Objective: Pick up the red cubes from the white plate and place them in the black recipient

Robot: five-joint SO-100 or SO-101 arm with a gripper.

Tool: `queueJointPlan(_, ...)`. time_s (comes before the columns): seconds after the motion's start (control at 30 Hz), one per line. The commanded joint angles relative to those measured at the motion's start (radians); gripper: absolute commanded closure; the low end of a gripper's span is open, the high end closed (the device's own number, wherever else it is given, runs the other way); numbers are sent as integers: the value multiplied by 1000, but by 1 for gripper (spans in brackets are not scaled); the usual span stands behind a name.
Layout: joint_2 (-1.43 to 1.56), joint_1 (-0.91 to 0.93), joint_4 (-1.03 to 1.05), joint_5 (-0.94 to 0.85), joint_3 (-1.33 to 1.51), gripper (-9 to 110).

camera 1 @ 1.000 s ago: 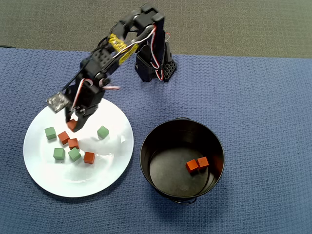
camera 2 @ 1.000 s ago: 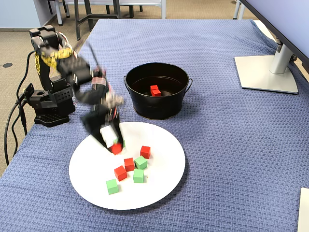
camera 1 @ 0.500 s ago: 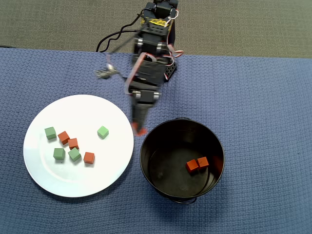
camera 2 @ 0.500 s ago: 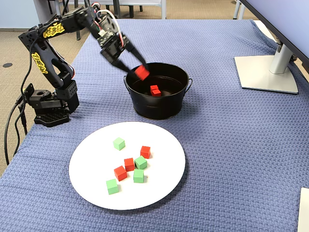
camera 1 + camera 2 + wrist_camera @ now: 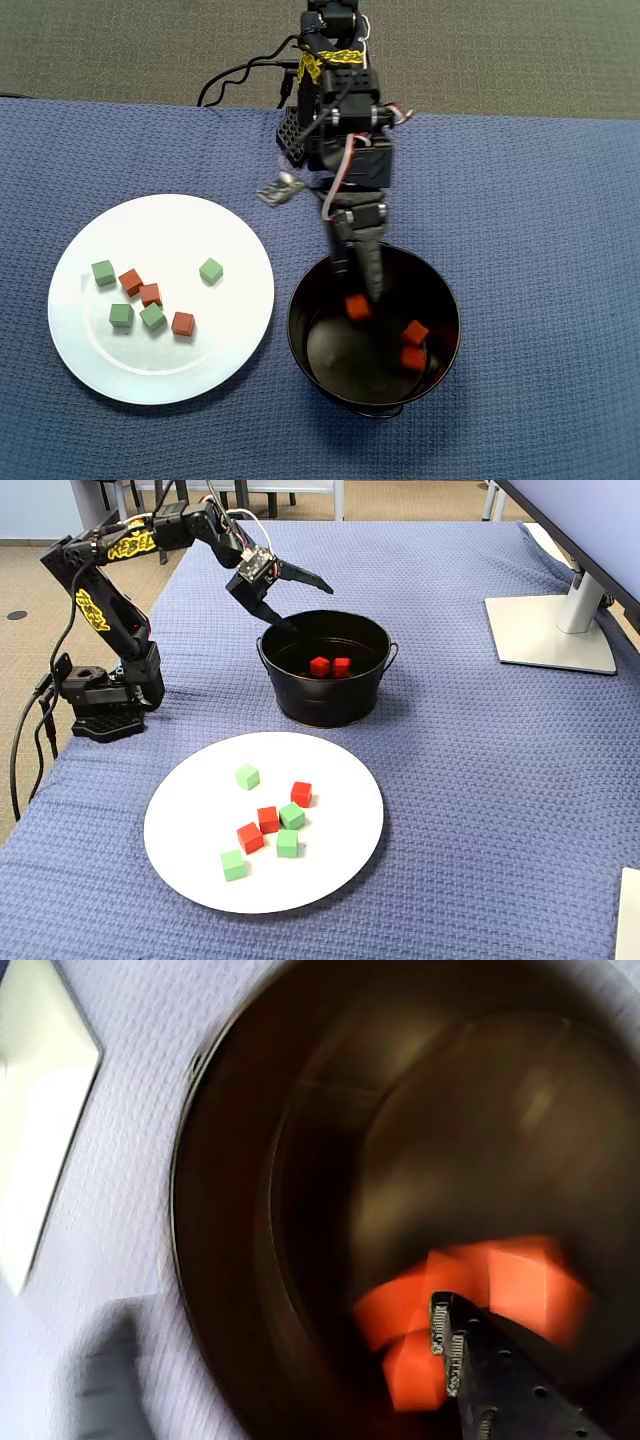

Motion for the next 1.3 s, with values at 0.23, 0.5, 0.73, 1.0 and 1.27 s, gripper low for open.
queueJointPlan(0.23,-250,517,20,-448,-316,82)
queueJointPlan(0.5,-523,638,-21,-828,-445,81)
queueJointPlan(0.73,-624,637,-63,-1015,-451,79)
queueJointPlan(1.0,-749,612,-92,-1048,-522,80)
queueJointPlan(1.27,-861,588,-127,-1062,-583,81)
